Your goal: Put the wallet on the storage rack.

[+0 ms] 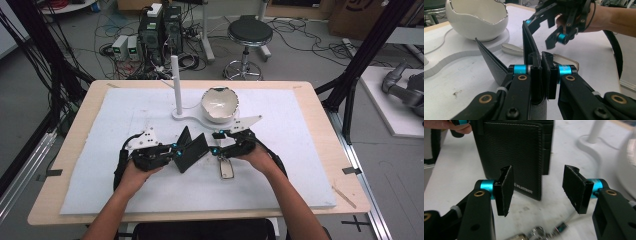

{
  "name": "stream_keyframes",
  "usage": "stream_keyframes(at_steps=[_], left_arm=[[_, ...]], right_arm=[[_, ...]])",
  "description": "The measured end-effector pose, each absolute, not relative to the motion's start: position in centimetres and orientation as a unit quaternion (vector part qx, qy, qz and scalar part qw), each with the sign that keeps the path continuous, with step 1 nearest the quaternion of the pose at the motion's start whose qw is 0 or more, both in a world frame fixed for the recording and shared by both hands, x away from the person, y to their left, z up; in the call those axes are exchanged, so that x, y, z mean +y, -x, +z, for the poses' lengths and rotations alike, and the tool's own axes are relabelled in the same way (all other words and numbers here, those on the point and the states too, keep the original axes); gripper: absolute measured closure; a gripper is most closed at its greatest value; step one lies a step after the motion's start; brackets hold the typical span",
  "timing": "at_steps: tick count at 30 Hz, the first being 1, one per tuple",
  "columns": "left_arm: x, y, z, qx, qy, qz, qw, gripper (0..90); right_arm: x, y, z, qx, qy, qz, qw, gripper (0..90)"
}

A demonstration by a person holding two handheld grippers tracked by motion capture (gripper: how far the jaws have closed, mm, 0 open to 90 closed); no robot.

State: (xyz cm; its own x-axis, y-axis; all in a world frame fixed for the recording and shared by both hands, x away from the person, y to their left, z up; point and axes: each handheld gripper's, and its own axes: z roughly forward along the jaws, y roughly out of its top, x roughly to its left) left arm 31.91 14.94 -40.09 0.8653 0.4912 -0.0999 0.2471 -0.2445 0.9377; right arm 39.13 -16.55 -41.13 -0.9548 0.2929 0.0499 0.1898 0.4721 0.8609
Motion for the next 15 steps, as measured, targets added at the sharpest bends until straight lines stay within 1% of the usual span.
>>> stream_keyframes(at_steps=[2, 4, 5, 7, 8, 9, 10, 11, 12, 13, 15], left_arm=[[14.9, -31.9, -40.1, 0.234, -0.782, 0.106, 0.568, 85.8], [14.9, -31.9, -40.1, 0.231, -0.783, 0.104, 0.568, 85.8], [14.9, -31.9, -40.1, 0.232, -0.782, 0.104, 0.568, 85.8], [15.0, -31.9, -40.2, 0.233, -0.782, 0.104, 0.569, 85.8], [15.0, -31.9, -40.2, 0.233, -0.782, 0.104, 0.569, 85.7], [15.0, -32.0, -40.2, 0.235, -0.782, 0.106, 0.567, 85.7], [15.0, -32.0, -40.2, 0.235, -0.782, 0.106, 0.567, 85.6], [15.1, -32.0, -40.3, 0.238, -0.781, 0.105, 0.568, 85.5], [15.1, -32.0, -40.3, 0.238, -0.781, 0.105, 0.568, 85.5], [15.2, -32.0, -40.3, 0.242, -0.780, 0.104, 0.568, 85.3], [15.2, -32.0, -40.4, 0.247, -0.778, 0.105, 0.569, 85.0]], right_arm=[[-15.7, -39.3, -41.3, 0.862, -0.131, 0.488, 0.046, 43.7], [-15.1, -39.4, -41.4, 0.863, -0.125, 0.487, 0.041, 46.0], [-14.9, -39.5, -41.5, 0.865, -0.122, 0.484, 0.041, 48.8], [-14.7, -39.4, -41.5, 0.869, -0.110, 0.481, 0.041, 57.2], [-14.7, -39.4, -41.5, 0.869, -0.110, 0.481, 0.041, 57.2], [-14.6, -39.3, -41.4, 0.872, -0.104, 0.476, 0.046, 63.6], [-14.6, -39.3, -41.4, 0.872, -0.104, 0.476, 0.046, 63.6], [-14.8, -39.3, -41.4, 0.873, -0.104, 0.474, 0.049, 70.3], [-14.9, -39.4, -41.4, 0.873, -0.104, 0.474, 0.048, 73.5], [-15.1, -39.5, -41.3, 0.873, -0.104, 0.475, 0.047, 76.1], [-15.2, -39.5, -41.3, 0.873, -0.101, 0.476, 0.047, 77.7]])
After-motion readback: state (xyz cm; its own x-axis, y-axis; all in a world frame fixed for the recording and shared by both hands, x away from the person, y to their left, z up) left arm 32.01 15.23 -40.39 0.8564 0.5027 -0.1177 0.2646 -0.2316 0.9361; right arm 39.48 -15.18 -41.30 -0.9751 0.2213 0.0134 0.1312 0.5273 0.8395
